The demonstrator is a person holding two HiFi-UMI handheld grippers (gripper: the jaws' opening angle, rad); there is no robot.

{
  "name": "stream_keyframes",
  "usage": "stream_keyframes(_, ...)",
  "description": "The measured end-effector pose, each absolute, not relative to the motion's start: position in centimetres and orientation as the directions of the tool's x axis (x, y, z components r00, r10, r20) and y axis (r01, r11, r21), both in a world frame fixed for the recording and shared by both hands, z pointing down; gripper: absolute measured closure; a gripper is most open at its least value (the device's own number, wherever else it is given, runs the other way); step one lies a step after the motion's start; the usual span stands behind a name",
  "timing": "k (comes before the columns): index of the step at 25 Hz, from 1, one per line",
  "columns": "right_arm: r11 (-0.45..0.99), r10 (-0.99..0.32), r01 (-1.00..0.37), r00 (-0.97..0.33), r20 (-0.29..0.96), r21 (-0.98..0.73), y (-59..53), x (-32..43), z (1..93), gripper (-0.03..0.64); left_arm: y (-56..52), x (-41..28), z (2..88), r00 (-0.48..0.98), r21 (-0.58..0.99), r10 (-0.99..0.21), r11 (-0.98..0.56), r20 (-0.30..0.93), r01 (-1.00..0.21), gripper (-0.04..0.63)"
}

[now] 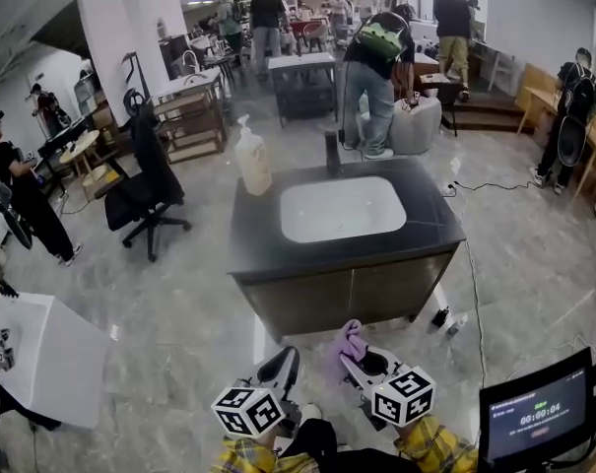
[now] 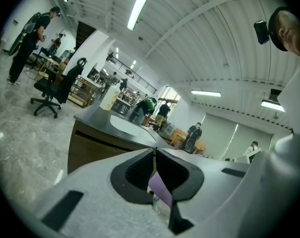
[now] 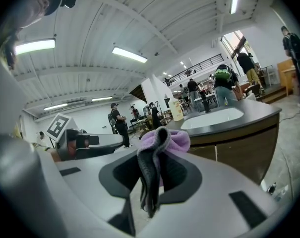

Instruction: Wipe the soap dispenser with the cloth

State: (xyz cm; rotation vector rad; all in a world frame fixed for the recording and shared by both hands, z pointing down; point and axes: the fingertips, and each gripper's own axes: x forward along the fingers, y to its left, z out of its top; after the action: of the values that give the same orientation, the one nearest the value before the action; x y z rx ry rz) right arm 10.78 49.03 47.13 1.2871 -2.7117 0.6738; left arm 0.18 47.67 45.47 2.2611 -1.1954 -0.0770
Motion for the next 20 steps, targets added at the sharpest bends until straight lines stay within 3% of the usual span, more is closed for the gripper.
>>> stream_keyframes(20,0.556,-0.731,-0.766,-0.635,0.250,-0.322,34.9,4.6,45.5,0.537,33.7,-6.1,44.4,0.618,0.522,-0.763,-0.454,0.190,-0.722,0.580)
